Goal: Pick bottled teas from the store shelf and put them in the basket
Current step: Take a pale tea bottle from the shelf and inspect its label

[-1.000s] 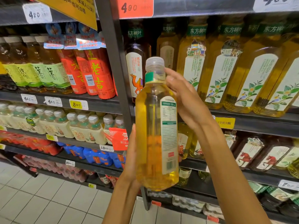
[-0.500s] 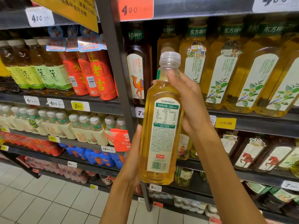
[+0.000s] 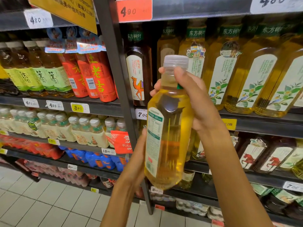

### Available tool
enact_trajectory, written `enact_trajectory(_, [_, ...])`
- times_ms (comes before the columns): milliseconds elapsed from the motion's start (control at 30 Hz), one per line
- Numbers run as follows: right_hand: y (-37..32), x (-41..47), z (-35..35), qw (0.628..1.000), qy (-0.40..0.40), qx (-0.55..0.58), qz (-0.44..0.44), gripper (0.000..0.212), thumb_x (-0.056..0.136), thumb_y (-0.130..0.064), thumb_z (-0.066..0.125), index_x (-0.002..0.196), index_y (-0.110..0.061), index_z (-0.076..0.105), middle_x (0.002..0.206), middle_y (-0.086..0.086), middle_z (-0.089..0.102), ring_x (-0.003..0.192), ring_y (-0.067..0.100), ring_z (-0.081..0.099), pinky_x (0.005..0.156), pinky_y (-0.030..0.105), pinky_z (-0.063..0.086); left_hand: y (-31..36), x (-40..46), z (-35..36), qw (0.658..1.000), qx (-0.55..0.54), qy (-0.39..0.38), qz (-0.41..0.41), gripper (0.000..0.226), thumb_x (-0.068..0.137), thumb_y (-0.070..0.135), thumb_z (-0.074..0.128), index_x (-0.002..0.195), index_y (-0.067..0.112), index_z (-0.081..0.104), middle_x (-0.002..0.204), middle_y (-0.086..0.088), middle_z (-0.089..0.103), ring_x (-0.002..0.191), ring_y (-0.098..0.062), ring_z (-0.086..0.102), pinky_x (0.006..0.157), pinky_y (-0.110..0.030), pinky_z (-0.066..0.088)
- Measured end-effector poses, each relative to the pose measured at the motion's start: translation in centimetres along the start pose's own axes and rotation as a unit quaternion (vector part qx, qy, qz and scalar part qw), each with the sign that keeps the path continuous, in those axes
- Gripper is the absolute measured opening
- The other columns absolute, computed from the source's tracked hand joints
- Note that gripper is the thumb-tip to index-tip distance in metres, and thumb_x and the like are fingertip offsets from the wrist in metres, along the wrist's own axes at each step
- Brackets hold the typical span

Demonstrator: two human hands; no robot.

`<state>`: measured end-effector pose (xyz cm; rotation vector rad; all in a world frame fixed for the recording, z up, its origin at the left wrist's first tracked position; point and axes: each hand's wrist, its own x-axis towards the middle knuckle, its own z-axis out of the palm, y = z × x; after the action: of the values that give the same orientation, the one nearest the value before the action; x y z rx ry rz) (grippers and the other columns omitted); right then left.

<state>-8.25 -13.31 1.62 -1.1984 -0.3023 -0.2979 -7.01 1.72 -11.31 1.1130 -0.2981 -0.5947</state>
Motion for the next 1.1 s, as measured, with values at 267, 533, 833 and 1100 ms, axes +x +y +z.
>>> enact_trajectory(267, [0.1,0.0,0.1,0.990,0.060,-0.126,-0.006,0.028,0.093,-0.038,0.056,0.112,-0.018,0.063,0.093,0.003,0.075,0.089,0.017,0.072,0.071,0.023,0.057,0.2,0.9,1.0,0.999,-0.028,0.022,-0.035,0.071,0.079,0.075,0.046,0.111,0.016,0.071,0.106,-0.009,0.073,0.099,-0.022,0.069,0.076,-0.030,0.056])
enact_trajectory(533, [1.6,0.6,-0.7,0.998,-0.030,0.041,0.048,0.045,0.092,-0.045,0.044,0.116,-0.011,0.060,0.097,0.017,0.068,0.095,0.036,0.065,0.089,0.047,0.052,-2.0,0.4,0.3,0.981,-0.127,-0.088,-0.116,0.052,0.086,0.052,0.042,0.102,0.011,0.069,0.089,-0.007,0.072,0.085,-0.020,0.066,0.079,-0.033,0.050])
enact_trajectory(833, [1.3,0.4,-1.2,0.990,0.137,-0.007,0.039,0.036,0.093,-0.043,0.054,0.114,-0.015,0.061,0.094,0.010,0.074,0.082,0.019,0.071,0.069,0.033,0.058,0.9,-0.8,0.2,0.999,-0.007,-0.008,-0.031,0.070,0.070,0.066,0.044,0.121,0.023,0.064,0.114,-0.004,0.071,0.106,-0.021,0.067,0.079,-0.032,0.057])
enact_trajectory(1100, [0.6,1.0,-1.8,0.993,0.070,0.013,0.090,0.040,0.096,-0.037,0.049,0.126,-0.010,0.053,0.109,0.017,0.067,0.098,0.023,0.064,0.095,0.042,0.049,0.6,-1.5,2.0,0.988,-0.135,-0.048,-0.058,0.074,0.060,0.069,0.069,0.116,0.019,0.070,0.115,-0.013,0.070,0.098,-0.029,0.069,0.075,-0.040,0.058])
